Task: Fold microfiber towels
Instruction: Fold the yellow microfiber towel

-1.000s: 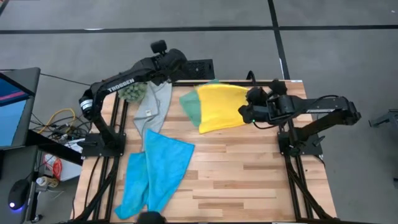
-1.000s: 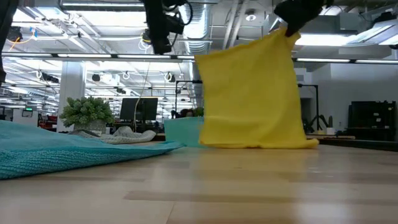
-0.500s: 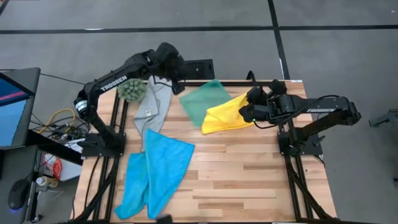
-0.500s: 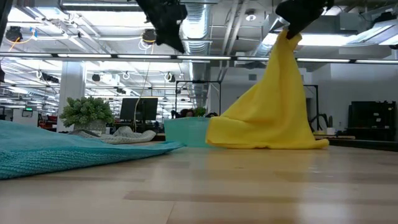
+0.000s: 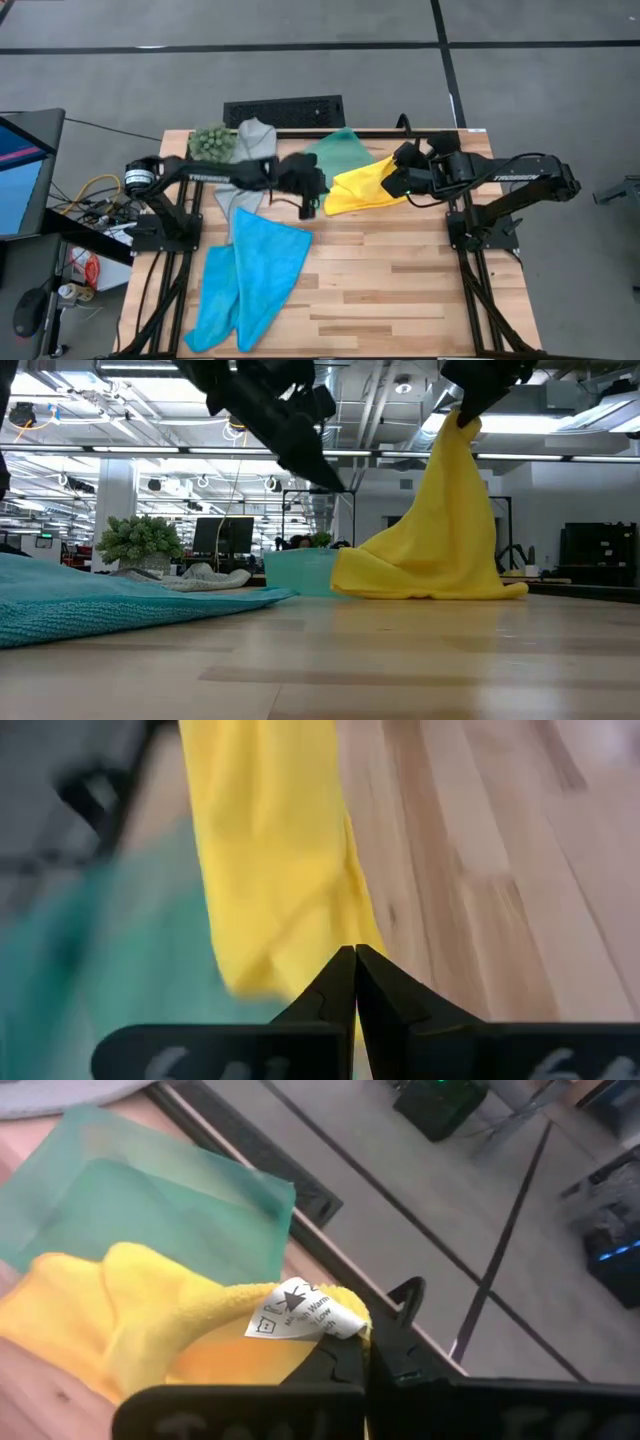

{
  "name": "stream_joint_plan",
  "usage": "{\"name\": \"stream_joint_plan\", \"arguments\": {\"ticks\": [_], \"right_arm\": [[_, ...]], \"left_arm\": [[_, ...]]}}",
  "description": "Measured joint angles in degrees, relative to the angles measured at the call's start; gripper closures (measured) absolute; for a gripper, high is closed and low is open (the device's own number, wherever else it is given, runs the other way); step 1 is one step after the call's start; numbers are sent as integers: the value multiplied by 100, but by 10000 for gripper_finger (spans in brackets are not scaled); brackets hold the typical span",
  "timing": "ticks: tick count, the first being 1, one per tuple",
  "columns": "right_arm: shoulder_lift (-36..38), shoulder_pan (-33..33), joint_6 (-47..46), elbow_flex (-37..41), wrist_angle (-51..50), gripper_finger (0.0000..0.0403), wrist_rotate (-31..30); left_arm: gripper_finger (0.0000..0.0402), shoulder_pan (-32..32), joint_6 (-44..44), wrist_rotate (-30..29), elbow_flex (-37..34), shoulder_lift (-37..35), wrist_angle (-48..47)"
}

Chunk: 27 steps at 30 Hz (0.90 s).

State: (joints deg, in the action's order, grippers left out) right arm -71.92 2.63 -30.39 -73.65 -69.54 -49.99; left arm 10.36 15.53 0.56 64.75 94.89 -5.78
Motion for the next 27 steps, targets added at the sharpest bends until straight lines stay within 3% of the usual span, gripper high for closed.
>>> {"name": "stream_joint_plan", "arguments": {"ticks": [3,6,8,12,23,27], "right_arm": [[-2,-2,-59,-2,22,399,43],[-7,-2,-63,-2,85,396,52],[-7,-4,-65,-11,183,395,63],[-7,-2,-65,-11,310,399,119],[-7,10,-124,-11,562,398,216],[-7,13,-122,-11,606,396,211]], "left_arm": [[392,-419,159,-450,-498,25,1363],[374,-800,307,-1343,-797,270,2608],[357,-953,635,-1521,-769,595,3406],[315,-1162,929,-1410,-413,1309,3600],[209,-1411,1105,-4119,1744,3143,3482],[197,-1410,966,-4200,2185,3591,3456]]}}
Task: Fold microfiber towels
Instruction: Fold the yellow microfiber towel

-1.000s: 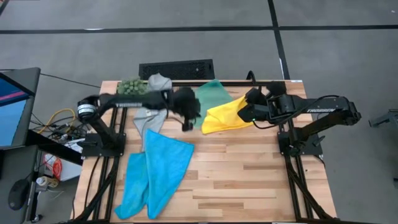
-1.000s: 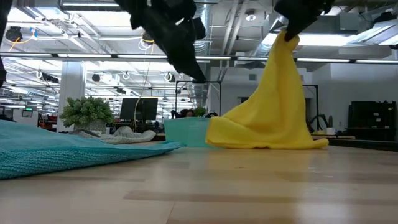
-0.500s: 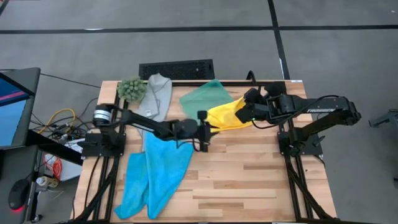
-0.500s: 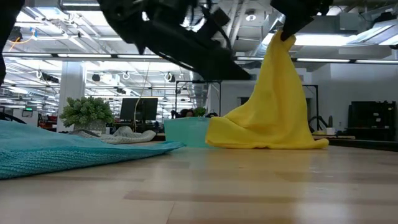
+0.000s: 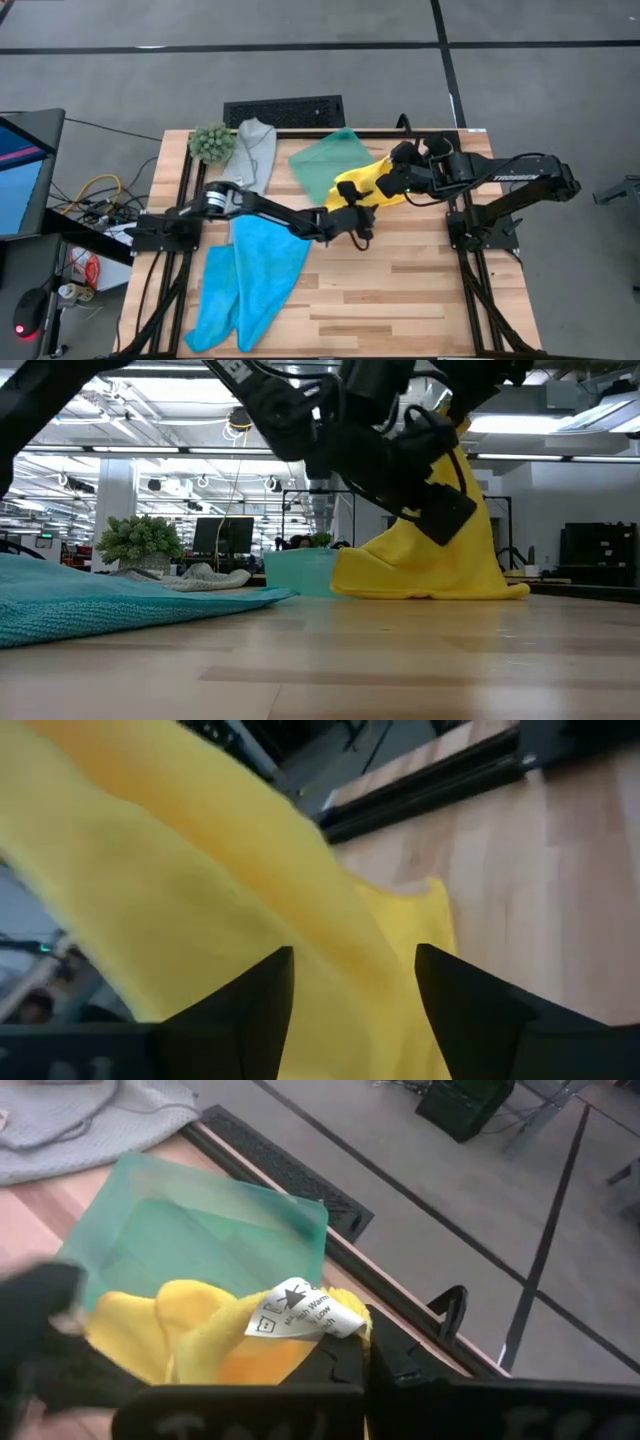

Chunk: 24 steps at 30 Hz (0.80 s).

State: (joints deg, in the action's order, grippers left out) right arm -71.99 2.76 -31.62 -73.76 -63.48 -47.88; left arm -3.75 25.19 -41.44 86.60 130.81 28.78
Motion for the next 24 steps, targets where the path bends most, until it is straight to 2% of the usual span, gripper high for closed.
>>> {"name": "stream_joint_plan", "arguments": {"ticks": [2,8,10,13,16,19,24], "right_arm": [[0,6,4,0,11,395,0],[0,131,13,0,-11,397,-2],[0,168,13,0,-9,396,-2],[0,214,13,0,-11,394,-8],[0,214,15,0,-35,395,-13],[0,214,39,0,-61,397,-17],[0,214,61,0,-65,395,-17]], "left_arm": [[196,20,-132,-250,208,192,-3],[204,124,-128,-1806,469,446,-301],[208,166,-127,-2044,471,439,-324],[216,213,-62,-2104,471,418,-355],[232,225,81,-2586,471,413,-371],[268,227,457,-3036,471,408,-381],[368,219,757,-3109,471,406,-422]]}}
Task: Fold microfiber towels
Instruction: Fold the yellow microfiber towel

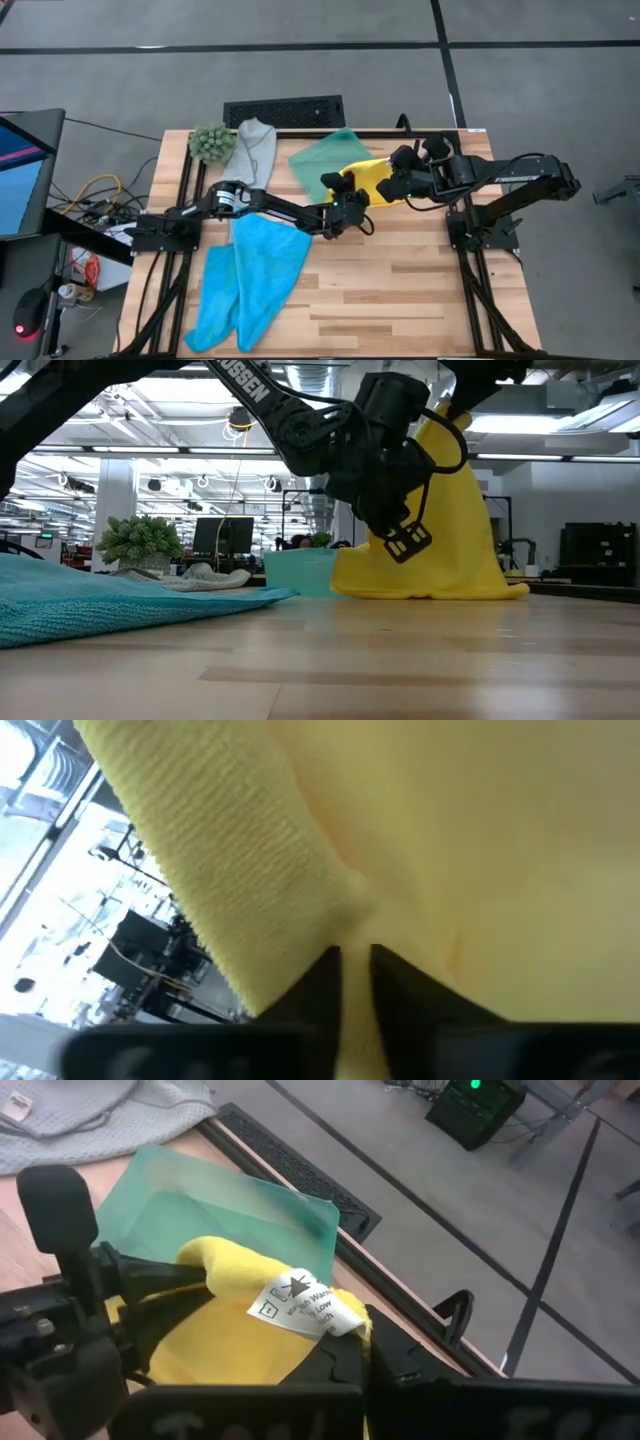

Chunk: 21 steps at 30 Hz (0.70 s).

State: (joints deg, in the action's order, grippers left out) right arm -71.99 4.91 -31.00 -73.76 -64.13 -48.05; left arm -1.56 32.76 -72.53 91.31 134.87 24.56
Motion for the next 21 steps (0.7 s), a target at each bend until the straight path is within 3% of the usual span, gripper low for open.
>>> {"name": "stream_joint_plan", "arguments": {"ticks": [2,6,10,14,21], "right_arm": [[0,0,6,0,-15,395,0],[0,-16,49,1,-132,397,-26],[17,-96,51,2,-248,397,-24],[17,-53,-62,2,-307,397,-4],[22,507,-815,2,-728,397,142]], "left_arm": [[391,-32,56,-5,0,0,2],[399,-208,25,-30,-4,-166,-250],[401,-469,-474,29,-4,-634,-1191],[401,-657,-1603,433,-92,-1196,-2639],[401,-985,-4450,735,-246,-1974,-5798]]}}
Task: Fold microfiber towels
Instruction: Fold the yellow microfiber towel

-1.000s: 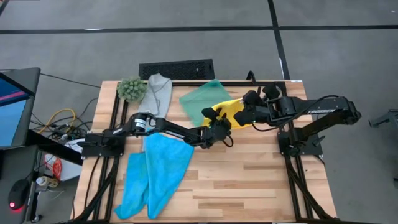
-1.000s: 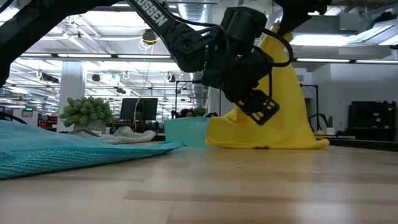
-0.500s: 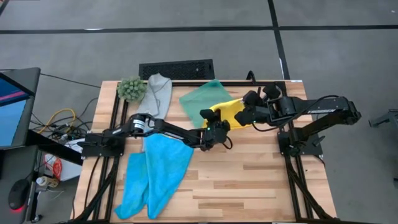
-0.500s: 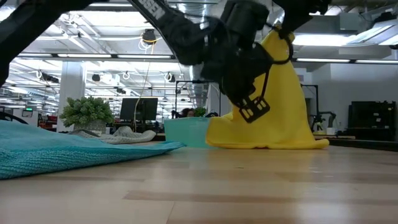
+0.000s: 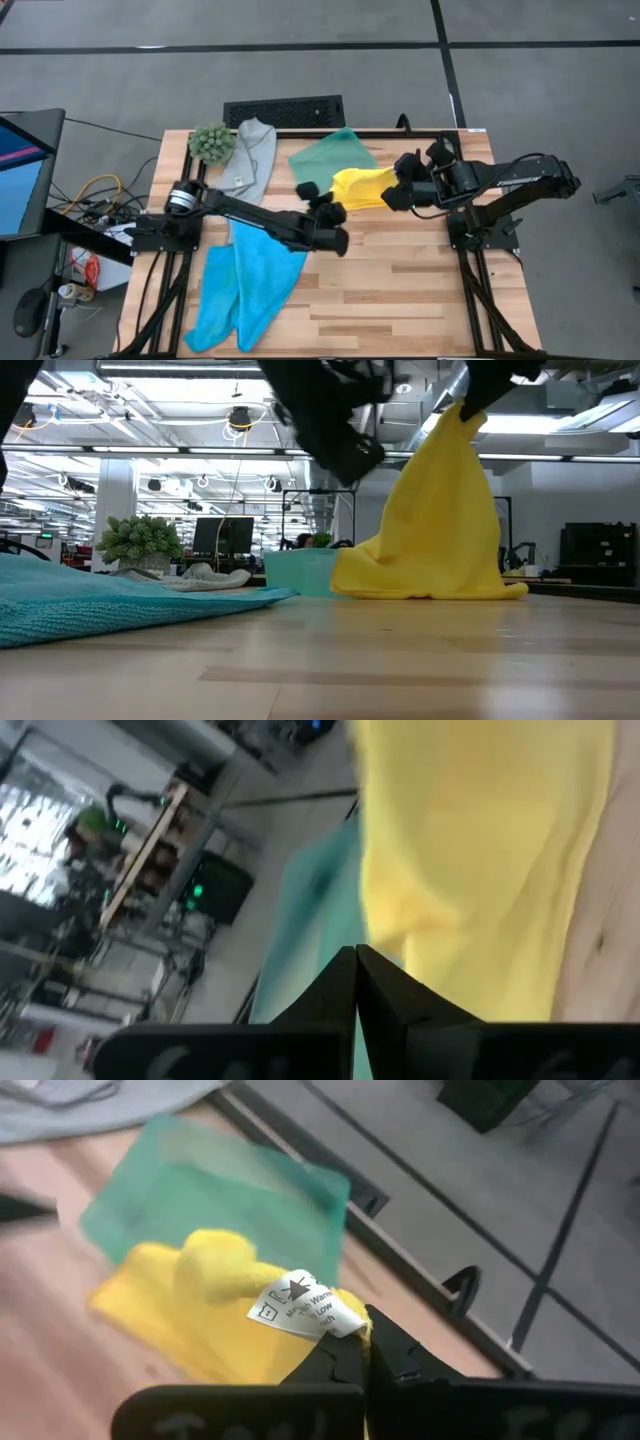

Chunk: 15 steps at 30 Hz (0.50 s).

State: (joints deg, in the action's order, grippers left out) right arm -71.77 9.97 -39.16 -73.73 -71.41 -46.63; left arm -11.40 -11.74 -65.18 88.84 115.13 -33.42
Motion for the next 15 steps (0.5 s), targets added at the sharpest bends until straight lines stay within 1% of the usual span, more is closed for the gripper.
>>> {"name": "stream_joint_plan", "arguments": {"ticks": [3,5,7,11,13,15], "right_arm": [[-17,388,-523,0,-157,397,26],[-65,652,-849,0,-180,396,30],[-74,923,-1148,2,-172,396,28],[-206,1218,-1466,9,171,397,42],[-267,1309,-1419,6,525,397,107],[-382,1397,-1227,-11,1041,397,326]], "left_arm": [[401,-178,-807,-113,-197,-189,-648],[402,-309,-1143,-107,-425,-288,-665],[401,-434,-1380,122,-624,-351,-589],[401,-611,-1341,669,-1154,-361,362],[400,-663,-1181,958,-1442,-361,1131],[394,-696,-1058,1266,-1712,-361,1733]]}}
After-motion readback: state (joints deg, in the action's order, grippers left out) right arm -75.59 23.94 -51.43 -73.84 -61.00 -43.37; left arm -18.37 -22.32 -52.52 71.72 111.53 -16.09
